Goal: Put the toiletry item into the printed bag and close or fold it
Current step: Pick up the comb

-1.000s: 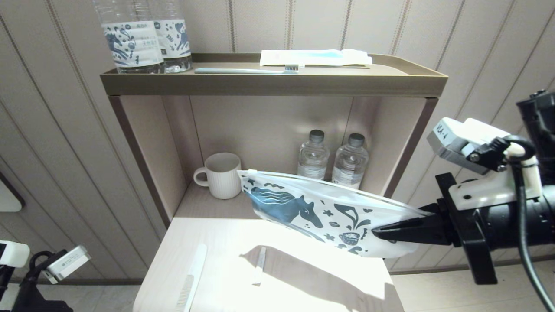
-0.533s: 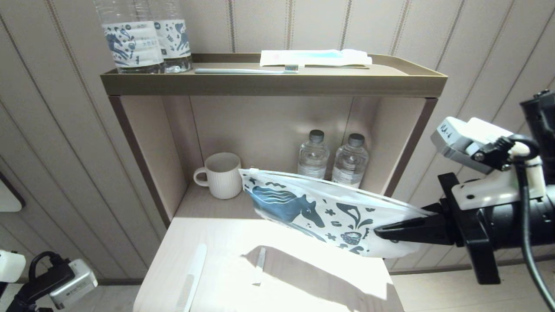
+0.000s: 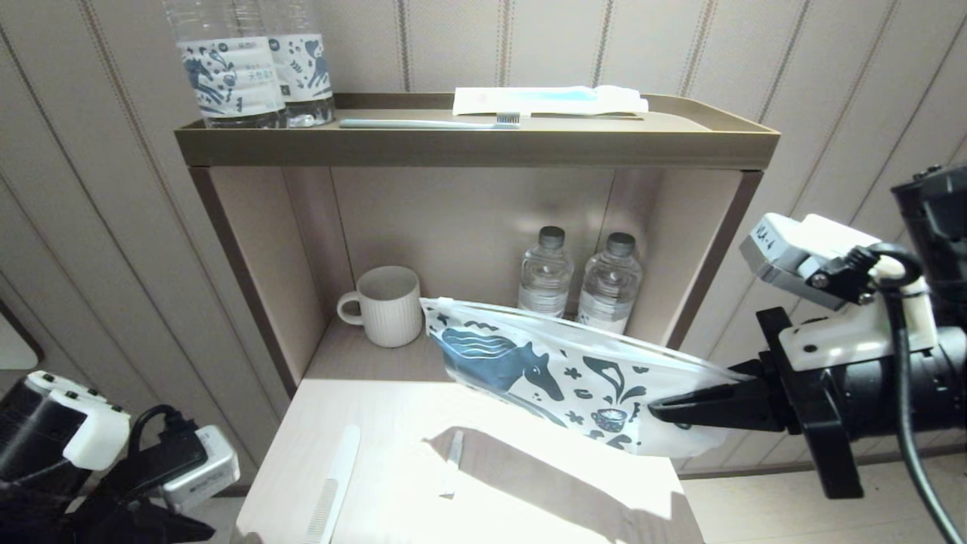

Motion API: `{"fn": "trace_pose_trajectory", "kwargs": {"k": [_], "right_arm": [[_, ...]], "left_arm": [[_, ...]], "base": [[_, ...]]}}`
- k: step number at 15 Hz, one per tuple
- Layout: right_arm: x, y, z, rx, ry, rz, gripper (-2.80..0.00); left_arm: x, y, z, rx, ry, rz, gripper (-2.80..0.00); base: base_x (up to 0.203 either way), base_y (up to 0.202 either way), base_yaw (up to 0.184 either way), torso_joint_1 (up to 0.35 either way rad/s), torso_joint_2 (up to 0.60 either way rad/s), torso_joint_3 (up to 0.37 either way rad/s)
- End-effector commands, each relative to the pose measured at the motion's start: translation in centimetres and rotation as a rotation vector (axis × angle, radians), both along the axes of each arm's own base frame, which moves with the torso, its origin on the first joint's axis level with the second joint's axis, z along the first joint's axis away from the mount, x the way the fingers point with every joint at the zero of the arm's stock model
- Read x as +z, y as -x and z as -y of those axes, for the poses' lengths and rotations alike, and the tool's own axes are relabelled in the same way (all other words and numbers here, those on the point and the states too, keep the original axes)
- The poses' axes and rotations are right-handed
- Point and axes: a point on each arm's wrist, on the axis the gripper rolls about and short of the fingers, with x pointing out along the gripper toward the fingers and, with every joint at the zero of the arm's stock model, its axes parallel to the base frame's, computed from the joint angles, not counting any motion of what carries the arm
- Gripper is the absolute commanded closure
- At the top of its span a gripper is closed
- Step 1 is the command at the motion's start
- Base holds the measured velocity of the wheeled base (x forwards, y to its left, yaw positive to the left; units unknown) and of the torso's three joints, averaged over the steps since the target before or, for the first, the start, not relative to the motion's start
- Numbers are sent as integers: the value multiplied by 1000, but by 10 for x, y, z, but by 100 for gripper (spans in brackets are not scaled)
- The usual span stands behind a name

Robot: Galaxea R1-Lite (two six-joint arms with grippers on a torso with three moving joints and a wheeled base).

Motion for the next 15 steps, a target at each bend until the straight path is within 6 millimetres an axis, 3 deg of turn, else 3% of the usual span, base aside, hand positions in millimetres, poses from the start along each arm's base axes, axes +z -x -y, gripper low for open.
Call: {"fn": "trace_pose_trajectory", "kwargs": {"k": [1,6,12,15], "right_arm": [[-3,-2,1,2,2,-14,0],[-5,-5,5,-4,-10,-28,0],[-12,-7,8,6,-34,-27,0],[-15,-10,8,10,-48,-13,0]], "left_arm": [[1,-5,13,-37,-13,-16,-280],[-7,-17,34,-56,-118,-45,-280],[12,-4,55,-122,-338,85,-280],[7,0,70,-134,-445,105,-280]], "base": [[0,0,0,0,0,0],[0,0,0,0,0,0],[0,0,0,0,0,0],[0,0,0,0,0,0]]}}
